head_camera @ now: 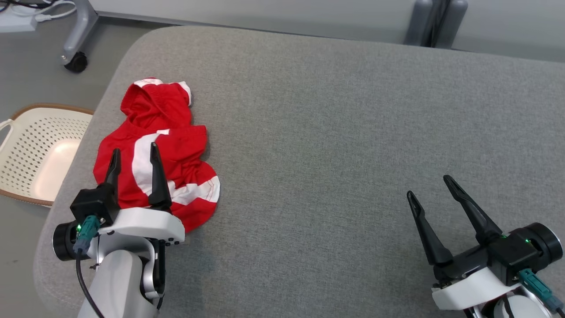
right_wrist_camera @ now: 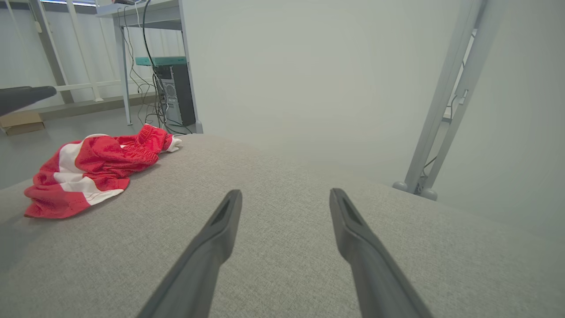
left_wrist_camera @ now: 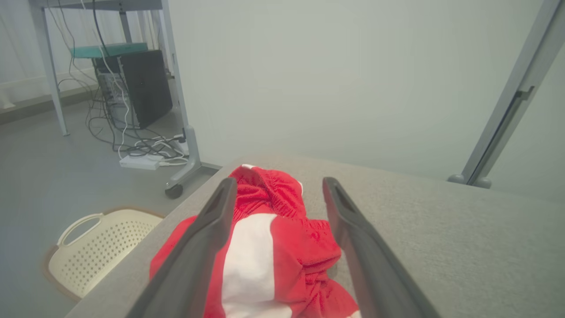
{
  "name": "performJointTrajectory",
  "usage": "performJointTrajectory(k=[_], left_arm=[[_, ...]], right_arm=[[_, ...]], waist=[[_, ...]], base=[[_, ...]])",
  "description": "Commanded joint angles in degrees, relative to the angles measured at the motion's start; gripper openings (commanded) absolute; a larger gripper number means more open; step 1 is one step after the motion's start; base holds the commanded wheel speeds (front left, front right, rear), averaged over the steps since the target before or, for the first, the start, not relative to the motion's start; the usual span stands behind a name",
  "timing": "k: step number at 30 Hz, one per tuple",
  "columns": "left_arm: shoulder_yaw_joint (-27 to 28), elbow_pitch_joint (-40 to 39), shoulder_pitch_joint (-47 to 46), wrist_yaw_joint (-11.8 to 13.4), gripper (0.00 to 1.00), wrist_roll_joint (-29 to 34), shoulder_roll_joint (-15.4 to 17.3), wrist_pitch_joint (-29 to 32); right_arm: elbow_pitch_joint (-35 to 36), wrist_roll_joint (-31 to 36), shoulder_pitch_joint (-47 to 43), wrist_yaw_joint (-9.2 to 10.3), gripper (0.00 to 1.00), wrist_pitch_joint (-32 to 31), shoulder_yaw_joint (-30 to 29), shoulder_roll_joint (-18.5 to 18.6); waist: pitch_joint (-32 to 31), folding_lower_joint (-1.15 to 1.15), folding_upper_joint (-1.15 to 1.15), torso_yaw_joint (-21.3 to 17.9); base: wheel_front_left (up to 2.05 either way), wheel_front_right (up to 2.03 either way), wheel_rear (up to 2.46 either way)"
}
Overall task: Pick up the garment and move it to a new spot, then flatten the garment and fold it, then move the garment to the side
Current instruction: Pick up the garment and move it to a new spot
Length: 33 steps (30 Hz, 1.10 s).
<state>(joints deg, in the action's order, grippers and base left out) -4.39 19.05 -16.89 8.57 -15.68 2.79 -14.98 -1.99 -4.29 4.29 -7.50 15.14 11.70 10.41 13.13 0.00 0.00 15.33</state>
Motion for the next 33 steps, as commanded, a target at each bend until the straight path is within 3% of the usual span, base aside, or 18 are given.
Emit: performJointTrajectory(k=[1, 8, 16, 22, 23, 24, 33], left_arm=[[0.69, 3.51, -2.72, -0.62, 1.00, -0.05, 0.25, -0.19], [1.70, 14.58, -10.33, -0.10, 1.00, -1.05, 0.69, 1.77], [1.88, 25.70, -17.11, 2.44, 1.00, -1.57, 1.64, 9.87], [2.14, 31.29, -20.40, 1.25, 1.00, -2.76, 2.49, 11.01], [2.12, 32.18, -20.79, 0.80, 0.91, -2.94, 2.56, 10.95], [2.25, 32.91, -21.22, 0.16, 0.00, -3.42, 2.59, 10.56], [4.79, 34.17, -19.75, -4.18, 0.00, -6.66, 2.51, 0.85]], right_arm=[[0.24, 0.35, 1.05, 0.02, 1.00, 0.10, -0.13, 0.73], [0.48, 0.65, 2.19, 0.02, 1.00, 0.10, -0.44, 1.88], [0.02, 1.04, 4.19, 0.02, 1.00, 0.10, 1.05, 2.02], [-0.41, 0.69, 5.79, 0.02, 1.00, 0.10, 1.65, 1.94], [-0.44, 0.56, 5.85, 0.02, 1.00, 0.10, 1.59, 1.83], [-0.55, 0.48, 5.82, 0.02, 1.00, 0.10, 1.56, 1.71], [-1.16, -0.08, 4.79, 0.02, 1.00, 0.10, 1.56, -0.71]], waist=[[2.60, 0.00, 0.00, -1.74], [5.58, 0.00, 0.00, -1.99], [7.90, 0.00, 0.00, -2.05], [8.59, 0.00, 0.00, -2.46], [8.56, 0.00, 0.00, -2.56], [8.46, 0.00, 0.00, -2.66], [5.03, 0.00, 0.00, -4.78]], base=[[0.00, 0.00, 0.00], [0.00, 0.00, 0.00], [0.00, 0.00, 0.00], [0.00, 0.00, 0.00], [0.00, 0.00, 0.00], [0.00, 0.00, 0.00], [0.00, 0.00, 0.00]])
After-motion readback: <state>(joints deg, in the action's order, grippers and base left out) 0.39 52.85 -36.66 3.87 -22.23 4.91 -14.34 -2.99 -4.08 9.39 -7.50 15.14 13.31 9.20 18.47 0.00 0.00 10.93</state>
